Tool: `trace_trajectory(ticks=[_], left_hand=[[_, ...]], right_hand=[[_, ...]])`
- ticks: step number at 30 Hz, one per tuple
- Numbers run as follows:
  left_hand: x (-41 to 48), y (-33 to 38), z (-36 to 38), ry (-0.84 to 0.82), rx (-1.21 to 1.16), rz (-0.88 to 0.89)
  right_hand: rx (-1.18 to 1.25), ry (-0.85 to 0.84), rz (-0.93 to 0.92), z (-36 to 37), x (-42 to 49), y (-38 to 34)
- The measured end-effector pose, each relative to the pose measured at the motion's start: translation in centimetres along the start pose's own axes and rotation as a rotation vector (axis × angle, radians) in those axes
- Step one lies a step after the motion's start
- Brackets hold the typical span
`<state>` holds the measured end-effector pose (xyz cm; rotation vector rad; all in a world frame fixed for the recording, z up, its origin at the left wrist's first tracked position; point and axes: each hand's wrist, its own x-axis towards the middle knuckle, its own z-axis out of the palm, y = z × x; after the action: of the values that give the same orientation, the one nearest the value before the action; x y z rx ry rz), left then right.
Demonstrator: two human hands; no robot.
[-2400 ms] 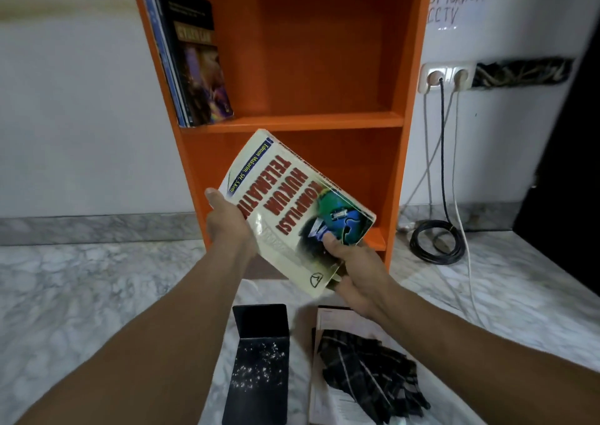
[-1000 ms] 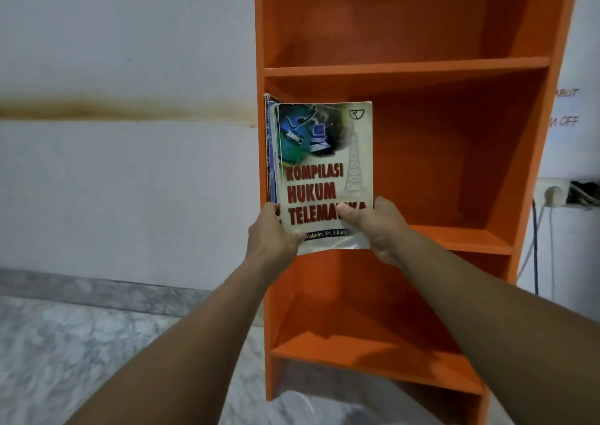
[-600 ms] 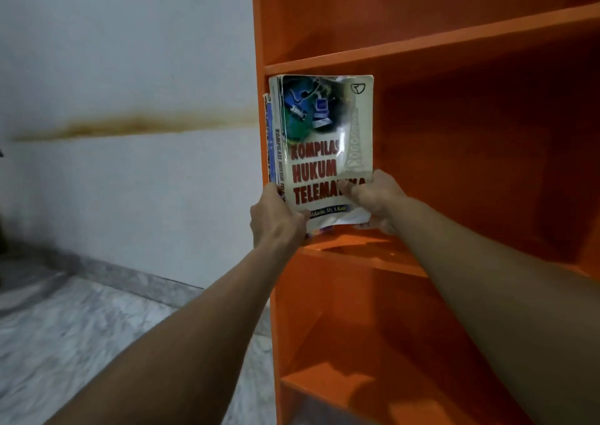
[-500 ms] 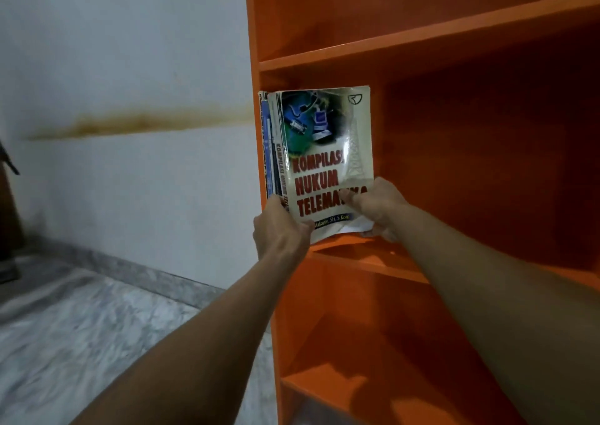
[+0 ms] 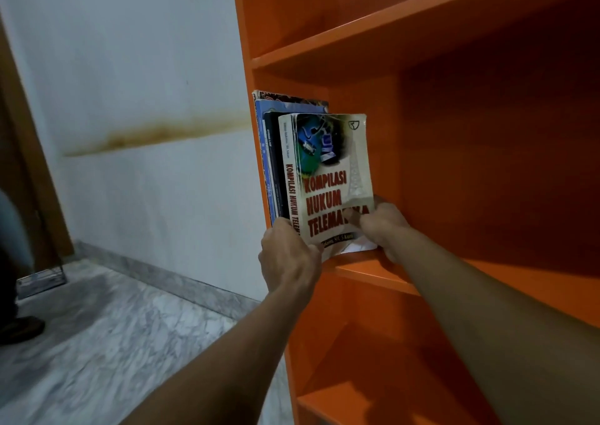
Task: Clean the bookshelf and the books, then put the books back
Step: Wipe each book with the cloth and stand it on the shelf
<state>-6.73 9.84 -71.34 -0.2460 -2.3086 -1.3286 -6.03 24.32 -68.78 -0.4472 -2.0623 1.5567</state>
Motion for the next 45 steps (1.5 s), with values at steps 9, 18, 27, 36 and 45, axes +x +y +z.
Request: trace_trajectory(ticks=[9,18,27,36,45], left_hand=[[0.6,-0.6,0.2,0.045,-0.024,0.036],[1.2,-1.0,0.4,0.039,-0.019,0.034],[1.5,-1.3,0.7,0.052,-0.001,0.027],[0.7,-1.8,0.6,0.049,0.037,0.031],[0.2,-1.3,-0.5,0.052,0.068,0.040]], right_hand=[[-0.196,0.109,-0.011,1.3,1.9,1.1],[-0.272,0.232,-0.009,3.6,2.3,1.0],[-0.368,0.265,0.012,3.7,2.3,1.5],[-0.398,0.236,0.016,3.6,2.1,1.4],[-0.536,0.284,-0.068,3.6,0.8,1.0]])
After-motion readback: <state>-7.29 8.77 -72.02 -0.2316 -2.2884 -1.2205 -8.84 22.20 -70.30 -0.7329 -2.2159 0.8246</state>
